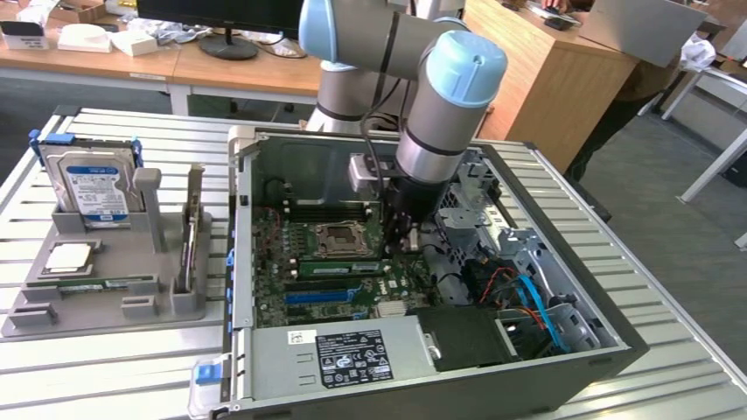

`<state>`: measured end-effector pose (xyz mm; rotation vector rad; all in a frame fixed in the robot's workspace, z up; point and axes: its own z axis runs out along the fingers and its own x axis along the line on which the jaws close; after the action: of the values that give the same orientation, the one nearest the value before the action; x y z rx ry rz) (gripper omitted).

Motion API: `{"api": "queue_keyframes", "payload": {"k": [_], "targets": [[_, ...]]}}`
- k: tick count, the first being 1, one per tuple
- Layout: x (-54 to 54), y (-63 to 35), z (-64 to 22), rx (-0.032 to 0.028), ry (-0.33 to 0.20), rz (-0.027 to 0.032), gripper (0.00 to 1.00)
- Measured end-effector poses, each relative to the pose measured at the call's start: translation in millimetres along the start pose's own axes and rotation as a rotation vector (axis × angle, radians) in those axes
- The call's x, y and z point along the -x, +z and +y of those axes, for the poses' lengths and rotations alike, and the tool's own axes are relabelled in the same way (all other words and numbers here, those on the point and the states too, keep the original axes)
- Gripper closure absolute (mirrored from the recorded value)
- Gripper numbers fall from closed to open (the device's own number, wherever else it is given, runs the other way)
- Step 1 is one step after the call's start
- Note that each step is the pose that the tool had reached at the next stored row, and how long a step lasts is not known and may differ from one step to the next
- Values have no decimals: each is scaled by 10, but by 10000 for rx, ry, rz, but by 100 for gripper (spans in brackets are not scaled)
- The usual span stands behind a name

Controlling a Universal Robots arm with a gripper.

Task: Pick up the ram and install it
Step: 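Press down the ram until it locks into place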

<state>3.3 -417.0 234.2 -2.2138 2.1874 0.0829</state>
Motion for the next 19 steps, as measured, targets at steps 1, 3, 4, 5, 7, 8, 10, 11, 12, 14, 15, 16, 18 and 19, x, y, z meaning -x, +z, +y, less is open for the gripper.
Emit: {"api": "queue_keyframes", "payload": {"k": [1, 3, 4, 5, 7, 8, 10, 11, 12, 14, 15, 16, 18, 19], "targets": [[1, -18, 0, 4, 0, 0, 90], [3, -53, 1, 11, 1, 0, 90], [4, -68, 1, 14, 1, 0, 90], [5, -84, 1, 16, 1, 1, 90], [6, -107, 2, 20, 1, 0, 90], [7, -117, 2, 21, 1, 0, 90], [8, -123, 2, 20, 1, -3, 90], [8, -123, 2, 20, 1, -3, 90], [8, -124, 2, 20, 1, -2, 90], [7, -125, 2, 21, 2, 0, 90], [7, -125, 2, 21, 2, 0, 90], [7, -125, 2, 21, 1, 0, 90], [7, -124, 5, 21, 1, 2, 90], [7, -124, 16, 23, 0, 3, 90]]}}
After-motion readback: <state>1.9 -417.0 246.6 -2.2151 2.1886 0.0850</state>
